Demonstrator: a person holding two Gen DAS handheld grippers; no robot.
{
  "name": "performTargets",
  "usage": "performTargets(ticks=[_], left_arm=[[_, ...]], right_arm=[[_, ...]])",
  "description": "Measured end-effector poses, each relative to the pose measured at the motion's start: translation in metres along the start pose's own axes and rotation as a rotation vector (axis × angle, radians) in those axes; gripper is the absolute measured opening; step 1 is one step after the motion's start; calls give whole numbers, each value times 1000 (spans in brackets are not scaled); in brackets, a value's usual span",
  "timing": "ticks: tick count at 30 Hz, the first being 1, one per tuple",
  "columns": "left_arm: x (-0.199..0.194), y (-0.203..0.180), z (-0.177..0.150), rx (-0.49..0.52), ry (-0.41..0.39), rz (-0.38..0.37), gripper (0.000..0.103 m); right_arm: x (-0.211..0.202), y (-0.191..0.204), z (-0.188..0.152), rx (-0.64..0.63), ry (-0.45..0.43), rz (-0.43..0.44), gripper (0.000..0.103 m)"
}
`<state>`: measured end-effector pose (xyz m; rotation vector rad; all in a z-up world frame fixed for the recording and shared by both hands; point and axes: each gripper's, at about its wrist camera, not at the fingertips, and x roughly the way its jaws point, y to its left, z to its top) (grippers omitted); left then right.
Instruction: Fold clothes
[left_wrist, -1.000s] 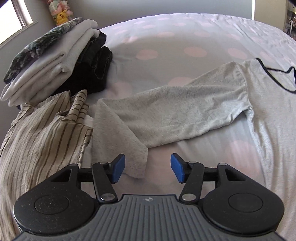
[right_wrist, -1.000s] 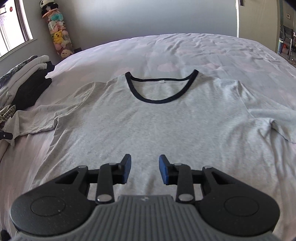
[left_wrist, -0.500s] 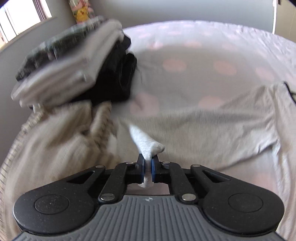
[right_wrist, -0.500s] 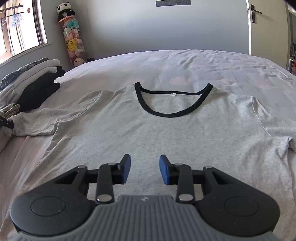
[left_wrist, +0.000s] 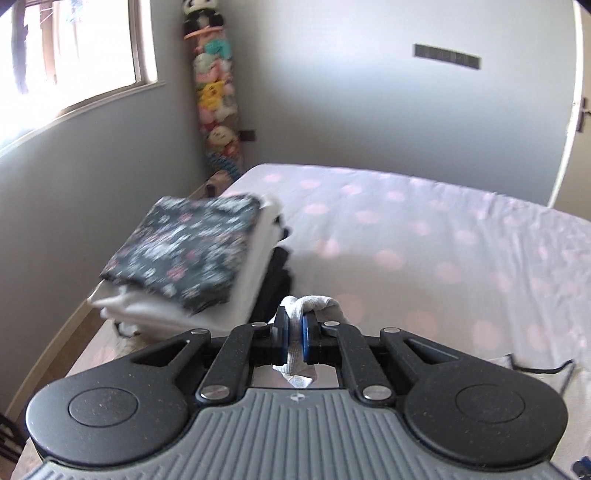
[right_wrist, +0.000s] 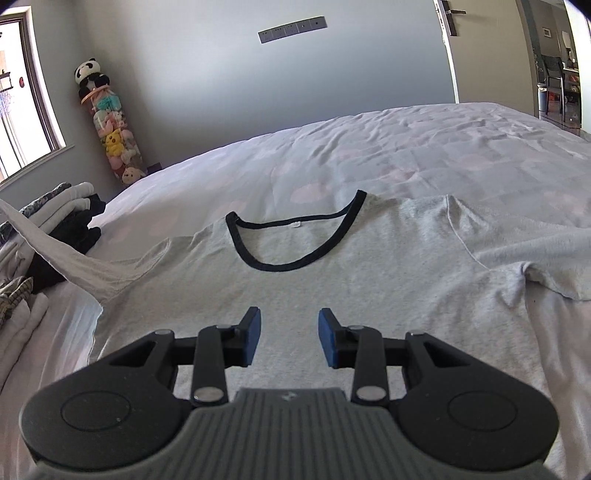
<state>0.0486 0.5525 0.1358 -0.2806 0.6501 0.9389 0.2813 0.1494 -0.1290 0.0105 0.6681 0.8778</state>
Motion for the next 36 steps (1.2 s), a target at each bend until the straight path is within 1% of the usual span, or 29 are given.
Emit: performTargets(ticks=[3,5,10,12,15,19,24,30,34,36], left_arm=[[-12,-48,9,74,-46,-71,8],[-17,-81,14,109,-59,-124,8],[-25,-162,12,183,-68,-247,8],[-23,-191,7,207,-50,-300,8],[-15,-233,-11,253,-8,-369,8],[-1,-288,-44,309,82,-451,8],[29,-347,-88,364,184,-516,8],[69,-392,-133,376,303,-567,8],[89,-409,-152,374,378,-617,9],[93,-412,-158,383,393,-638,10]], right_arm=[[-3,-6,3,8,-6,-17,38],[-5,-12,5,20,-7,-32,38],[-12,-30,11,79,-23,-47,38],[-15,-36,14,99,-38,-49,38],[-18,-41,17,105,-59,-53,38],[-19,-49,21,123,-68,-60,38],[-16,-62,27,158,-77,-72,38],[-4,-75,27,184,-47,-79,38],[7,-82,25,204,-20,-81,38],[13,-85,23,210,-7,-79,38]])
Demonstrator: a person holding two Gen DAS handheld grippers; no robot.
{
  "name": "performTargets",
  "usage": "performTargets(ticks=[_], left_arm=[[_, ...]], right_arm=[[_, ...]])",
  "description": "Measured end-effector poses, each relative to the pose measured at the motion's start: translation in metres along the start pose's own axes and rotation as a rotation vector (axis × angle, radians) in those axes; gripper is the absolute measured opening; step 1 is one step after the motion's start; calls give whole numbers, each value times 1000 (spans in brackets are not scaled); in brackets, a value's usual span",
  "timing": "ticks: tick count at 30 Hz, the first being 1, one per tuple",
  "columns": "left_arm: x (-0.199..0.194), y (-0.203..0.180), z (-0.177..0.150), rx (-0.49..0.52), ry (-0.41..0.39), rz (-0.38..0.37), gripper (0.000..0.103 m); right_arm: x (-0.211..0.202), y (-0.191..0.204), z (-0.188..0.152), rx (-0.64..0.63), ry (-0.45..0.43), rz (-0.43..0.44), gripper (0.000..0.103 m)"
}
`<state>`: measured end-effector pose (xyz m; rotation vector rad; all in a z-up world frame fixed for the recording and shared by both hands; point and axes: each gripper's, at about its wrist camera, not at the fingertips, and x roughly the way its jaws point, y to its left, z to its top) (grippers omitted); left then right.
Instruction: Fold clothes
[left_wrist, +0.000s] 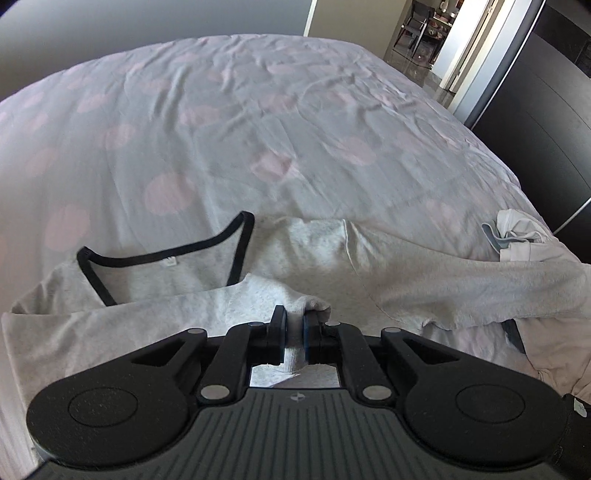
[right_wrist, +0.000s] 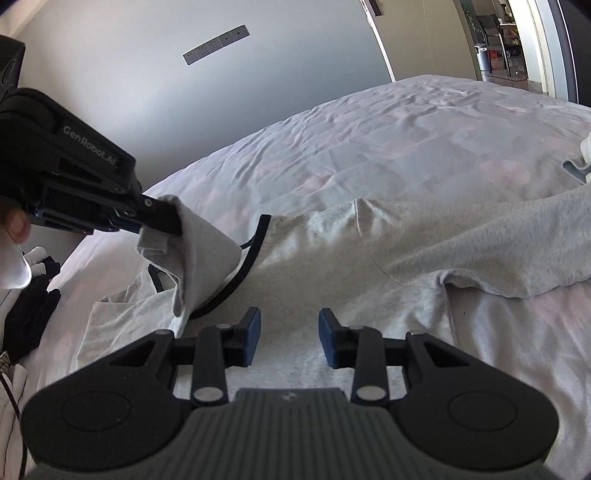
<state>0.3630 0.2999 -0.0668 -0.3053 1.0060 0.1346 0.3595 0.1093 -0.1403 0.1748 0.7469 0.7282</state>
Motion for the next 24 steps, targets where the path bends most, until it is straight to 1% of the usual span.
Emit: performTargets(ticks=[1,2,3,5,6,7,8,9,11,14,17,20,24], left_arm=[[3,-1,-1,6,4,-9,13],[6,-2,-3,12,8,-18,19],[9,-2,-4,17,12,-27,21],[9,1,-10,25,17,-60,37],[8,4,-13,26,19,-79,40],[8,7,-16,28,20,-98,48],[6,10,-19,29,19,-111,52],[4,14,-23,28,15,-116,52],[-5,26,-31,26,-9,-90,52],[-24,49,-48,42,-75,4,52],[-42,73,-72,78,-114,152,52],[-54,93,-101,117,-119,312,52],[-59,117,-146,150,-100,481,52]], right_arm=[[3,-1,-1,6,8,0,38],[6,-3,-1,12,17,0,38],[8,-4,-2,17,24,-1,38],[10,-5,-3,15,32,-6,38],[11,-4,-4,11,34,-11,38],[11,-4,-4,7,36,-17,38],[12,-4,-5,2,38,-22,39],[12,-3,-5,-2,40,-28,39],[13,-3,-6,-10,43,-40,39],[10,-2,-5,-24,22,-60,39],[4,4,-4,-55,-19,-47,39],[6,19,-6,-89,-29,19,39],[13,45,-18,-152,-1,79,40]])
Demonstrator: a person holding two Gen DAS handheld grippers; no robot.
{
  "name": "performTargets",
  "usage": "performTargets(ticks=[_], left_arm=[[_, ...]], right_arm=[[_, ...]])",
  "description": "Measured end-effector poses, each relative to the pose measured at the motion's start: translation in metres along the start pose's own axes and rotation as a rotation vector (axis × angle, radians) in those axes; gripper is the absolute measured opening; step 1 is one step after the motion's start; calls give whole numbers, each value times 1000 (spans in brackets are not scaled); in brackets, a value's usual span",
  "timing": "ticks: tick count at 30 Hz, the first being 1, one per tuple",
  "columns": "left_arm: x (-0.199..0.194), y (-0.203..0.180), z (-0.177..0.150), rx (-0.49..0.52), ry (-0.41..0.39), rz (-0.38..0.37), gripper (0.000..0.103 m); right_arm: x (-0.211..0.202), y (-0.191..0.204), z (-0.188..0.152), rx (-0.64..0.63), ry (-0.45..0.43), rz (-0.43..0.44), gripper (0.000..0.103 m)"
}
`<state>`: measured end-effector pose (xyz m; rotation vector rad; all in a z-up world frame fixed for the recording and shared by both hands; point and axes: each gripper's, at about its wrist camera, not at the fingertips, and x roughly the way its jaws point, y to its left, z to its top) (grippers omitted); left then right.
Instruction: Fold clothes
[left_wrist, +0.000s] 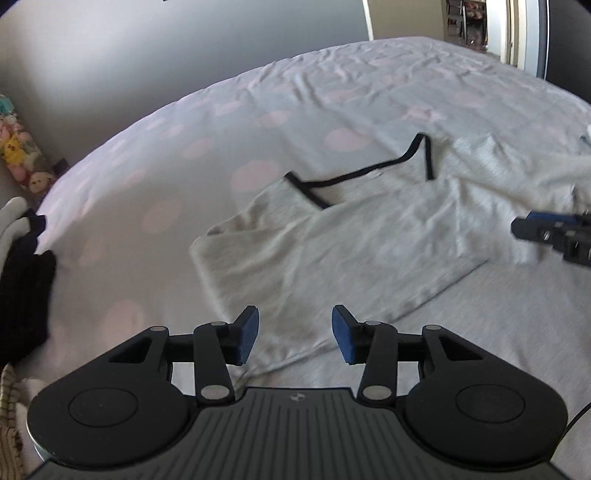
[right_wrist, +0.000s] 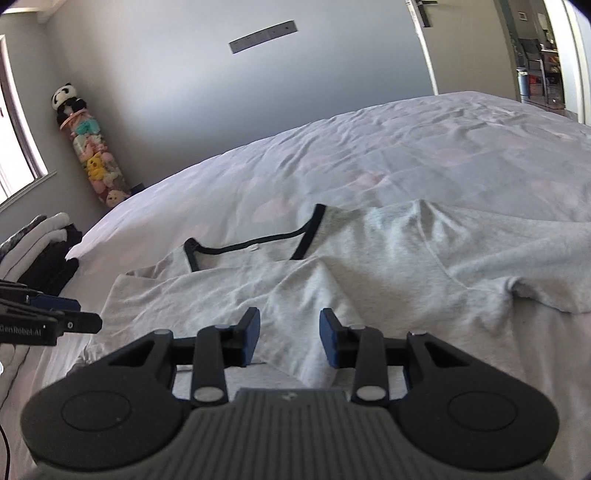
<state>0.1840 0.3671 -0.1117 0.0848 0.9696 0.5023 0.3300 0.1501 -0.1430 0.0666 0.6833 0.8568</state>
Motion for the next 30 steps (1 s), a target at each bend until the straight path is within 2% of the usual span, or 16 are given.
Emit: performTargets(ticks=[2,5,9,11,13,15,16,17,18,21,22,23,26,30], left_arm=[[6,7,-23,9,7,48,52],[17,9,-41,62,26,86,51],[34,3,-45,166,-14,162,51],[43,0,-46,201,-28,181,51],[47,-5,-49,233,-57,190,47],[50,-9,-51,256,-85,194,39],[51,-9,-52,254,-93,190,32],[52,-8,-53,249,-101,185,20],[53,-8,-54,244,-104,182,15],[53,-1,-56,209,-118,180,11],[53,1,-56,188,-121,179,11],[52,3,-55,168,-124,181,11],[50,7,-56,140,-123,191,10],[55,10,-57,115,-107,182,10]], right_arm=[[4,10,-4,-35,22,9,41],[8,21,-10,-88,45,-5,47],[16,25,-11,-115,62,-18,50],[21,29,-12,-158,63,-15,56],[28,34,-12,-206,59,-12,59],[38,36,-11,-229,54,-8,59],[43,36,-9,-230,57,-5,57],[48,36,-9,-231,68,-13,55],[53,34,-10,-234,84,-30,48],[60,32,-10,-256,109,-71,34],[59,32,-10,-270,106,-81,18],[56,30,-8,-269,96,-86,9],[42,15,7,-167,18,-67,6],[22,-17,29,-51,-78,-123,6]])
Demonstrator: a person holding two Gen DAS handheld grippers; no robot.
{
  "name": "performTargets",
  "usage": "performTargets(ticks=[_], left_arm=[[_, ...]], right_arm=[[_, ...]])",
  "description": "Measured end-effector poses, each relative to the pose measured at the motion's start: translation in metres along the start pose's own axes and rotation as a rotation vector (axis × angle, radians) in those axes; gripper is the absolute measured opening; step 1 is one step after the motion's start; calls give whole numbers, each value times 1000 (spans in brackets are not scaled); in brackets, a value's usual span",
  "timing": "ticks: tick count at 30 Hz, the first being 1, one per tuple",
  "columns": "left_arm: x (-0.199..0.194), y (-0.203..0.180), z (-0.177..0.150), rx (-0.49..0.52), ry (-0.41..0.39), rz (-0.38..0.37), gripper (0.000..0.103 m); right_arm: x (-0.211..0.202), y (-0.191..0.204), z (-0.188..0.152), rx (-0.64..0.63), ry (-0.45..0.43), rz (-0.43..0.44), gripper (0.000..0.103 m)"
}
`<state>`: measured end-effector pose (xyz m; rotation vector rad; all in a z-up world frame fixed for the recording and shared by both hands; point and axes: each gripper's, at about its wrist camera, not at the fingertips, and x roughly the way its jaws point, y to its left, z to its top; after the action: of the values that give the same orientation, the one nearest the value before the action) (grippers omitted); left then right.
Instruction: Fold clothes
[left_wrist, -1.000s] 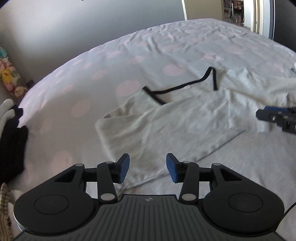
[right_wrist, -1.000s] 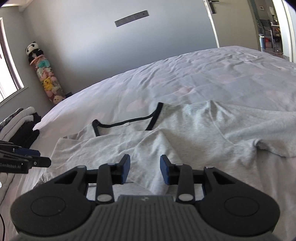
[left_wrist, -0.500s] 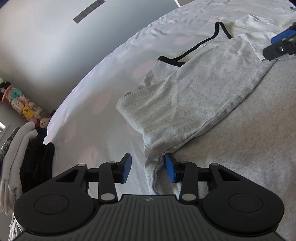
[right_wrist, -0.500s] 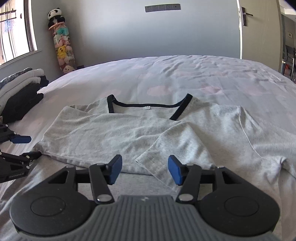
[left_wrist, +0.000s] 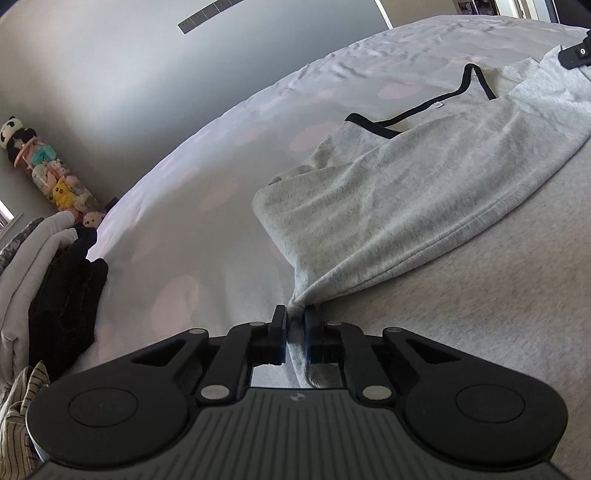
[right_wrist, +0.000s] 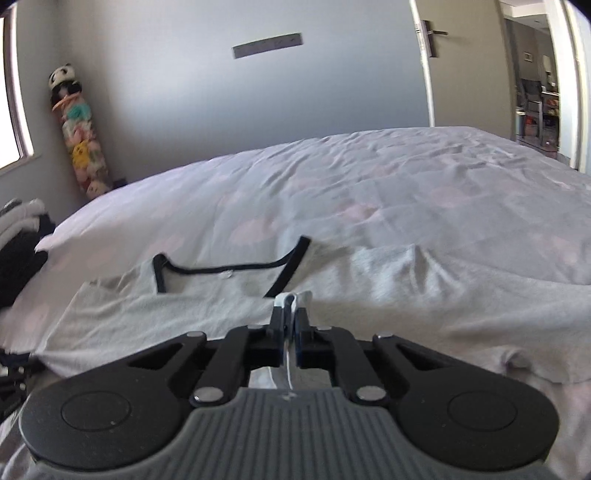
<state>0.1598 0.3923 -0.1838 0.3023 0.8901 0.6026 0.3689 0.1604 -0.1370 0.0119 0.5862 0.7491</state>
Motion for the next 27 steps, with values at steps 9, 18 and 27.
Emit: performTargets(ticks=[9,18,27], left_arm=[[2,-4,-3,8,-2,9,10],[2,-2,-4,-6,-8,0,10],[-10,9,2,-106,17,-32,21]], right_arm=[[21,-81,0,198,-4,-147,13],[-10,-88,-6,333,3,-112,38],[7,-57,-28,77,111,-191,31]])
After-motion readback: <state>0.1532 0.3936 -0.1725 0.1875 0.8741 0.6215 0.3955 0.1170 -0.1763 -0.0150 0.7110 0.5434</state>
